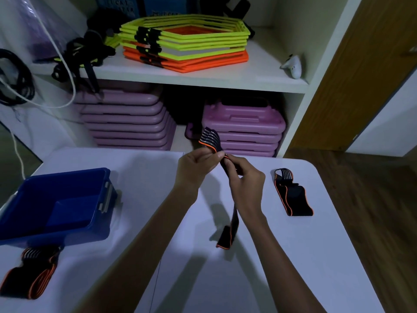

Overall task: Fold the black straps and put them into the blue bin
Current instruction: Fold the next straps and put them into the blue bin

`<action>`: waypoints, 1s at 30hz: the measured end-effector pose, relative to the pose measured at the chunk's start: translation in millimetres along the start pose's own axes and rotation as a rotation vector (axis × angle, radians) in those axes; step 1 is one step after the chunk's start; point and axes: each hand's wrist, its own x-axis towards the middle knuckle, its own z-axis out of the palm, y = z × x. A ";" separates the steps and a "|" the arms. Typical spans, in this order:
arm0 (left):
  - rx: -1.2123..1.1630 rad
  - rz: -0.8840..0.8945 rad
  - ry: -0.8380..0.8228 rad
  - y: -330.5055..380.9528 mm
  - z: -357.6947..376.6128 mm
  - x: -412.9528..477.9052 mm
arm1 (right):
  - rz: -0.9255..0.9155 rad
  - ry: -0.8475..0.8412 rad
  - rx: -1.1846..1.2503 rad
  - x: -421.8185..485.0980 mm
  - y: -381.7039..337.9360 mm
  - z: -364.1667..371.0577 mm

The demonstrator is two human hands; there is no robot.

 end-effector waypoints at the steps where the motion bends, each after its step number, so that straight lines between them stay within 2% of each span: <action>1: 0.036 0.013 0.011 -2.7 -1.8 -1.3 | 0.016 0.001 0.018 0.7 -1.2 -1.0; 9: 0.087 -0.008 0.203 -32.1 -9.8 -7.0 | 0.350 0.035 0.296 11.2 -8.5 -9.5; 14: 0.020 -0.011 0.169 -28.6 -3.2 -10.3 | 0.507 0.039 0.486 18.7 -5.7 -13.4; 22: -0.042 0.047 0.161 -31.2 7.0 -25.0 | 0.612 0.030 0.657 23.0 4.6 -14.1; 30: 0.310 -0.038 0.054 -76.8 1.1 -45.6 | 0.624 0.062 0.774 42.1 7.6 -16.5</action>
